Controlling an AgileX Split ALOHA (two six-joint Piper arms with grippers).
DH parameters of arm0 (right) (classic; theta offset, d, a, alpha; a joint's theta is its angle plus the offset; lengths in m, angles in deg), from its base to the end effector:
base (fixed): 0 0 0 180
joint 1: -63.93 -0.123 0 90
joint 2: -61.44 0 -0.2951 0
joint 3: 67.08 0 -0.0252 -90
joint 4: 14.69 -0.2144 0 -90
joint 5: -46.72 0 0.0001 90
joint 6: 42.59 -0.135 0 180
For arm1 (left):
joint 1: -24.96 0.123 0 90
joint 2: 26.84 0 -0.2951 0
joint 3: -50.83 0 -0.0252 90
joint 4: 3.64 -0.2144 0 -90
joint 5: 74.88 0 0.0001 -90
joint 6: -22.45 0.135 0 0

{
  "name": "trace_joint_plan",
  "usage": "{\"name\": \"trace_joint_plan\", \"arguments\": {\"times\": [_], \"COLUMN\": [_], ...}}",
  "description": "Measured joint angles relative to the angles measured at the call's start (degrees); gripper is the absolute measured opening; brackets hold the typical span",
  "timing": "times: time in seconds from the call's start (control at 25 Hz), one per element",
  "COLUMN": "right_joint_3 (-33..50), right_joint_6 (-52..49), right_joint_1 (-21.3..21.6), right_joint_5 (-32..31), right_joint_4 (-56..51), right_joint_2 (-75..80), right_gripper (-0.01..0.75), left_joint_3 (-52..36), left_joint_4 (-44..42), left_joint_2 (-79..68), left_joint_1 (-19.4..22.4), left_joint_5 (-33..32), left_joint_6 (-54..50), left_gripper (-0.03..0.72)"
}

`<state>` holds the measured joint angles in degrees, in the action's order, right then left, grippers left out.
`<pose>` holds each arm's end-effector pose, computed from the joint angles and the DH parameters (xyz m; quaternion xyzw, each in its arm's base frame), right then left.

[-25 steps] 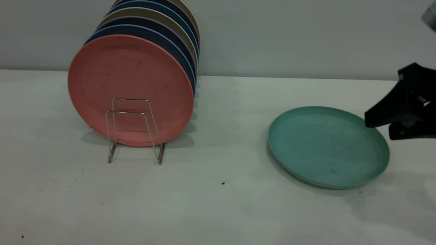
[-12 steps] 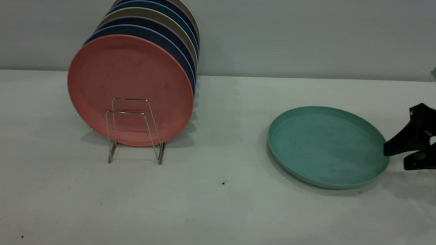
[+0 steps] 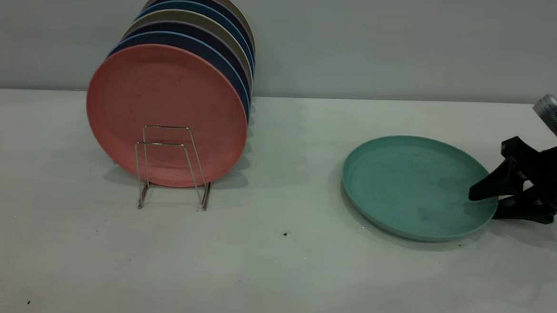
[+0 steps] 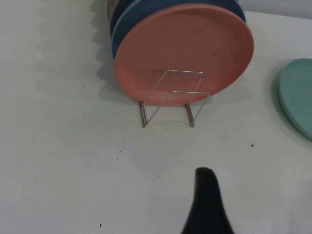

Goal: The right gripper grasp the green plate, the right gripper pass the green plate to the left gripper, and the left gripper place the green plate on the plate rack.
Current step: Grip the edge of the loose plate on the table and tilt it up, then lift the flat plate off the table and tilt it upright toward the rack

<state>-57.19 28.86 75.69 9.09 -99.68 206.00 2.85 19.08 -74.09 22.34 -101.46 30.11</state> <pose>0.4037 -0.0001 0.0120 0.1342 0.9224 0.3161 0.1770 0.1294 -0.0293 0.2787 -0.0339 0.8632 -0.1416 0.4834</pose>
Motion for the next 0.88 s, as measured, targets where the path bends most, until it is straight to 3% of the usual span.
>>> {"name": "trace_joint_plan", "arguments": {"times": [0.08, 0.2, 0.28, 0.44, 0.64, 0.88], "right_joint_3": [0.0, 0.0, 0.0, -0.1, -0.1, -0.1], "right_joint_6": [-0.1, -0.4, -0.7, -1.0, -1.3, -1.3], "right_joint_1": [-0.6, -1.4, -1.5, -1.5, -1.6, -7.5], "right_joint_5": [0.6, 2.7, 3.4, 4.8, 4.5, 1.8], "right_joint_4": [-0.3, -0.1, 0.1, 7.4, 19.0, 19.1], "right_joint_2": [0.1, 0.1, 0.1, -1.9, -10.5, -15.2], "right_gripper": [0.301, 0.094, 0.031, 0.016, 0.015, 0.015], "left_joint_3": [0.0, 0.0, 0.0, 0.0, 0.0, 0.0], "left_joint_4": [0.0, 0.0, 0.6, 5.6, 18.1, 45.0], "left_joint_2": [0.0, 0.0, -0.2, -5.0, -15.8, -29.1], "left_joint_1": [0.0, 0.0, 0.0, 0.0, 0.0, 0.0], "left_joint_5": [0.0, 0.0, -0.5, -2.4, -0.5, 0.6], "left_joint_6": [0.1, 0.1, 0.1, 2.6, 15.5, 39.3], "left_gripper": [0.568, 0.568, 0.568, 0.568, 0.561, 0.507]}}
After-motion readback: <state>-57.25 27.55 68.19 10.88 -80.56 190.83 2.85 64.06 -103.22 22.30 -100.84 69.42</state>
